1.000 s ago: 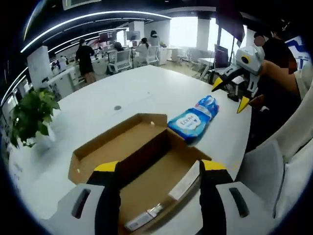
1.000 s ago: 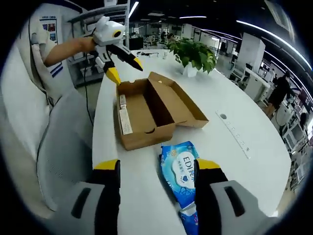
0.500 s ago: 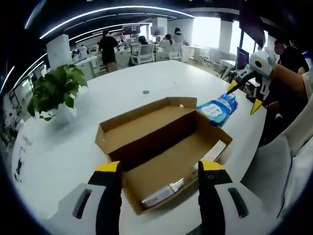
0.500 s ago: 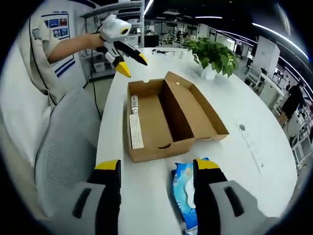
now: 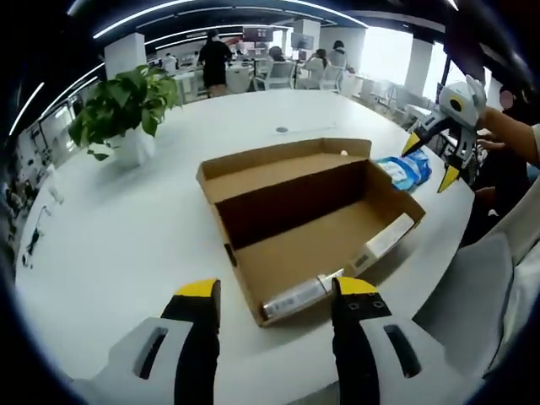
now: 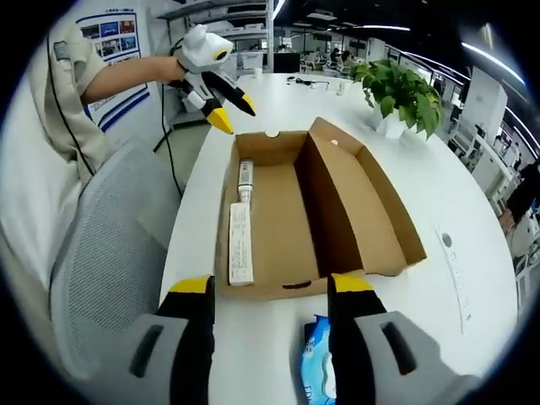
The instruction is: Operate the shoe box by opening the lid, removing the specified soft item, and placing it in the target area until the item is outside and the box remains undamaged.
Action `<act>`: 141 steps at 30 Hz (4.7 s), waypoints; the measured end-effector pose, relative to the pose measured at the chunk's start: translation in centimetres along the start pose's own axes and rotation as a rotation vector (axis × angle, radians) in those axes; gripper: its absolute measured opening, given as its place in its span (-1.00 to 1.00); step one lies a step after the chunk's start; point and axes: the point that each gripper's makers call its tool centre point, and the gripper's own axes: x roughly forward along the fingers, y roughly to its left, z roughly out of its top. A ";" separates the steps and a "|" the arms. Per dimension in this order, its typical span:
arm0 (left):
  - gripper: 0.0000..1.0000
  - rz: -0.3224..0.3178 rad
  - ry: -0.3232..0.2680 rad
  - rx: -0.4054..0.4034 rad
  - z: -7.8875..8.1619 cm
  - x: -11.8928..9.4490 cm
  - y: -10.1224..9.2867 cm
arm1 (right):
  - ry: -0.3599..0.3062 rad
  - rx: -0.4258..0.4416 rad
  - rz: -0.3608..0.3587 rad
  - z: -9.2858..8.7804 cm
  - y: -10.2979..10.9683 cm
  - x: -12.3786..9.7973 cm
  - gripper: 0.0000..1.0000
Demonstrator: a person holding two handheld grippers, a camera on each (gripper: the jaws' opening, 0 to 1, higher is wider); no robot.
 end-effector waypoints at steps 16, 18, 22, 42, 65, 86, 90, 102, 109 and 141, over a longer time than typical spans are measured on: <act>-0.62 0.024 0.034 -0.208 -2.9 1.4 1.4 | 0.068 -0.036 0.091 0.4 -0.5 5.5 -0.06; -0.73 0.023 0.038 -0.224 -3.2 1.5 1.5 | 0.077 -0.035 0.109 0.3 -0.4 6.1 -0.07; -0.86 0.033 0.042 -0.247 -3.5 1.7 1.8 | 0.087 -0.027 0.148 0.3 0.0 6.8 -0.07; -0.93 0.033 0.037 -0.288 -3.7 1.9 2.1 | 0.128 -0.026 0.210 -0.4 0.6 8.9 -0.11; -0.94 0.034 0.035 -0.288 -3.8 1.9 2.0 | 0.156 -0.062 0.247 -0.6 3.0 9.7 -0.52; -0.93 0.031 0.021 -0.307 -3.8 1.8 2.0 | 0.132 -0.072 0.187 0.8 2.8 8.6 -0.70; -0.93 0.029 0.021 -0.309 -3.8 1.8 2.0 | 0.100 -0.073 0.168 1.8 2.5 7.8 -0.71; -0.94 0.032 0.024 -0.310 -3.8 1.8 2.0 | 0.001 -0.022 0.119 4.9 1.3 4.5 -0.71; -0.94 0.040 0.028 -0.322 -3.8 1.9 2.0 | -0.029 -0.021 0.098 5.5 0.8 2.0 -0.71; -0.94 0.057 0.059 -0.308 -3.8 1.8 1.8 | 0.018 -0.031 -0.066 -1.1 -6.9 -9.9 -0.70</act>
